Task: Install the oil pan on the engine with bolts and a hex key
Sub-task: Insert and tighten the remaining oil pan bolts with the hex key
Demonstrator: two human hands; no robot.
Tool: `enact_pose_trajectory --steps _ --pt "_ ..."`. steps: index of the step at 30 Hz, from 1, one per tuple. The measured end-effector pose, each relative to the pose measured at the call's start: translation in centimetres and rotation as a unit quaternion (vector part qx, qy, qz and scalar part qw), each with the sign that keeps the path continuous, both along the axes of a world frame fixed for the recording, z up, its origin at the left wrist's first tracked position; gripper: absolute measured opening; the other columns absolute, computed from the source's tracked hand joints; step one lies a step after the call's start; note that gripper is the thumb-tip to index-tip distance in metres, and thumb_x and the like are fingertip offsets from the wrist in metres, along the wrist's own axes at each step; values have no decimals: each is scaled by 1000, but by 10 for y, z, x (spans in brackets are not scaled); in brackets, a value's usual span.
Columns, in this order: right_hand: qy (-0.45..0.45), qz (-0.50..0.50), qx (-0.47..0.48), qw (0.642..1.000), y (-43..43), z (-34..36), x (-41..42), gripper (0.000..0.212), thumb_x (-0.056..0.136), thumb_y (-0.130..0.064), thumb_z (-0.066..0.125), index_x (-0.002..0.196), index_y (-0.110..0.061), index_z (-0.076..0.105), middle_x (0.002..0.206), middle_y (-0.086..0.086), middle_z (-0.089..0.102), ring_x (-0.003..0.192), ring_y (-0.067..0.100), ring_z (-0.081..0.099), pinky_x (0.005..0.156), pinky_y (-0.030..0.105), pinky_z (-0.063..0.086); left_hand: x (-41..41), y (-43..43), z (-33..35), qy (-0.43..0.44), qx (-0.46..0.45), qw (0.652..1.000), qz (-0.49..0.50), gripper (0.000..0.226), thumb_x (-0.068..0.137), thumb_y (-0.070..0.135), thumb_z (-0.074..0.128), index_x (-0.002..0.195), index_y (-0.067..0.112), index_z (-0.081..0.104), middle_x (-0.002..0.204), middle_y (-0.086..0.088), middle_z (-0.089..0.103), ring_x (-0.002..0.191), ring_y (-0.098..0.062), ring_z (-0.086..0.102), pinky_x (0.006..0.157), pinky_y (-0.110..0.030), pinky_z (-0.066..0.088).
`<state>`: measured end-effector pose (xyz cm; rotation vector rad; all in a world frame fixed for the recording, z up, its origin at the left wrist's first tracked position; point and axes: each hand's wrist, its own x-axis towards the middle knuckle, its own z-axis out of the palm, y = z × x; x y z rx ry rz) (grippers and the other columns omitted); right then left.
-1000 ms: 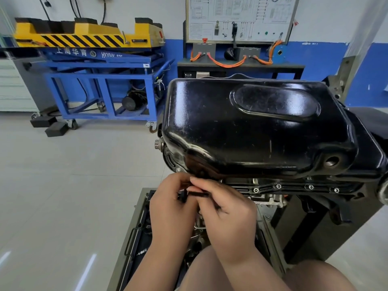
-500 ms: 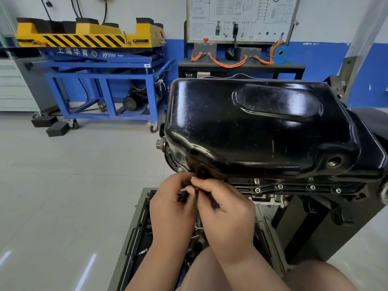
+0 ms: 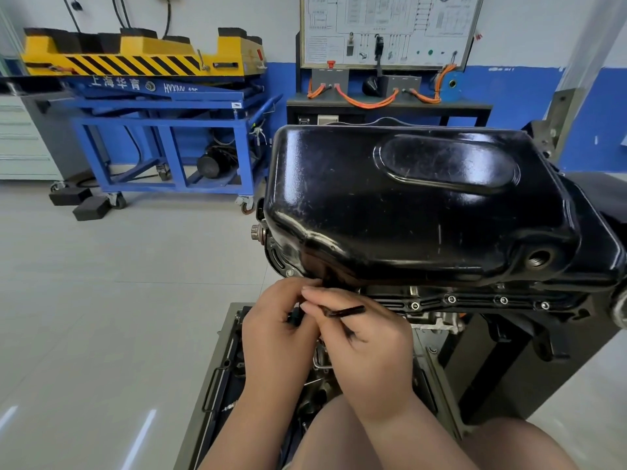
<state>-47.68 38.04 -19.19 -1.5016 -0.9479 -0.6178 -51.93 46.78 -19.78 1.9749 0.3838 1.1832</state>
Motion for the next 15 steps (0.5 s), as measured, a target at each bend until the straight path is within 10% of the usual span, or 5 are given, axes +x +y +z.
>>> enact_pose_trajectory --steps 15 --pt "11 -9 -12 1000 0 2 1 18 78 -8 70 93 -15 76 95 -14 70 91 -5 65 79 13 52 -1 1 4 6 19 1000 -11 26 67 22 51 80 41 62 85 26 64 79 9 58 66 -1 38"
